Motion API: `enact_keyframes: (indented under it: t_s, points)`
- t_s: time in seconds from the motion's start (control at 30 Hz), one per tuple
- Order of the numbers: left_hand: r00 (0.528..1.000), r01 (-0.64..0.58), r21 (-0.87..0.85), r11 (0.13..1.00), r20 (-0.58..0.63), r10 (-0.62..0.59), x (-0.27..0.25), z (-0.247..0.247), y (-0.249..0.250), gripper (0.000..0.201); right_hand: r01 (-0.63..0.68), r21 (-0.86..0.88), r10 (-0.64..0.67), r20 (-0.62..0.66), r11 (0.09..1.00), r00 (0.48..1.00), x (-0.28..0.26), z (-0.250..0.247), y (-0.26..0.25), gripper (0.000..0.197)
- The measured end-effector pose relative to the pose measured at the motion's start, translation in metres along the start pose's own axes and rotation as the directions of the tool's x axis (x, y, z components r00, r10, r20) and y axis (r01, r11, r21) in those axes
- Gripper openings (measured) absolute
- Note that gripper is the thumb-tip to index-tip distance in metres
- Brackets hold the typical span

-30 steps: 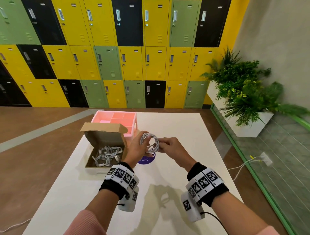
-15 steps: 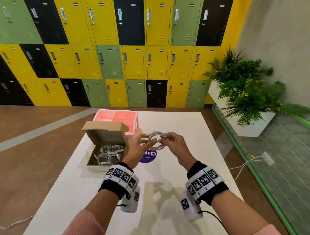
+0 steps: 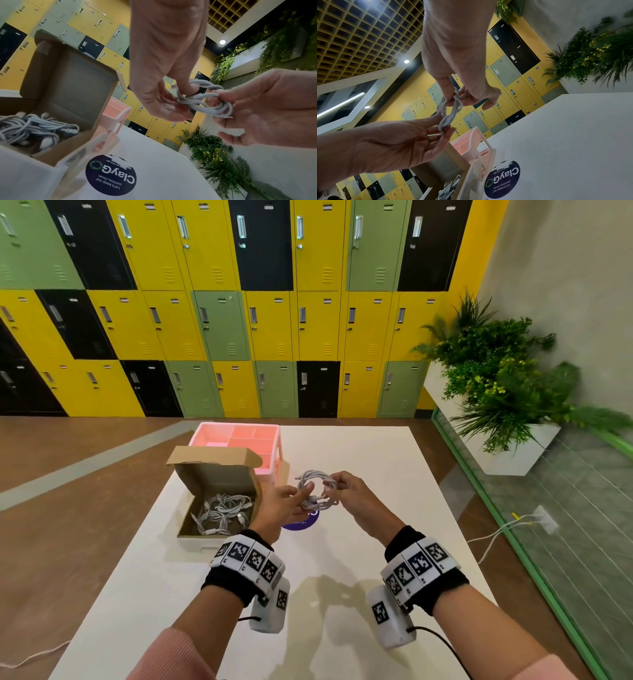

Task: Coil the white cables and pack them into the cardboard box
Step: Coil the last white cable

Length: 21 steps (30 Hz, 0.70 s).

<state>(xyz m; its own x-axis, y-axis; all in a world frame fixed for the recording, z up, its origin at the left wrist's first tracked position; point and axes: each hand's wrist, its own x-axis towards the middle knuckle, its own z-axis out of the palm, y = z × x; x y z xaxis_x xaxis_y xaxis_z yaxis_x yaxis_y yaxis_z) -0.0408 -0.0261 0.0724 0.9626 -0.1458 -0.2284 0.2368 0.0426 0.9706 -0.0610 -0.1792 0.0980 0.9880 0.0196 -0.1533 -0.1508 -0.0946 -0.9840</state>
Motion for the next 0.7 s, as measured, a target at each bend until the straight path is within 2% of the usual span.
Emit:
enact_keyframes:
  t_s: [0.13, 0.3, 0.5, 0.57, 0.7]
  points:
    - [0.993, 0.053, -0.015, 0.998, 0.111, -0.051, -0.005, -0.004, 0.004, 0.030, -0.046, -0.014, 0.046, 0.031, 0.999, 0.998, -0.005, -0.001, -0.005, 0.011]
    - [0.985, 0.093, -0.032, 0.995, 0.148, -0.087, -0.011, -0.009, 0.009, 0.031, -0.055, -0.054, 0.058, 0.054, 0.997, 0.997, -0.008, 0.001, -0.002, 0.009]
    - [0.980, 0.123, -0.179, 0.976, 0.175, -0.091, -0.015, -0.012, 0.011, 0.027, -0.060, -0.108, 0.069, 0.080, 0.992, 0.994, -0.006, 0.011, 0.007, 0.006]
    - [0.984, 0.108, -0.165, 0.980, 0.157, -0.082, -0.015, -0.015, 0.009, 0.028, -0.053, -0.093, 0.060, 0.067, 0.994, 0.996, -0.004, 0.015, 0.010, 0.007]
    - [0.987, 0.086, -0.092, 0.992, 0.141, -0.072, -0.014, -0.025, 0.006, 0.043, -0.047, 0.003, 0.047, -0.016, 0.999, 0.999, 0.000, 0.025, 0.018, 0.015]
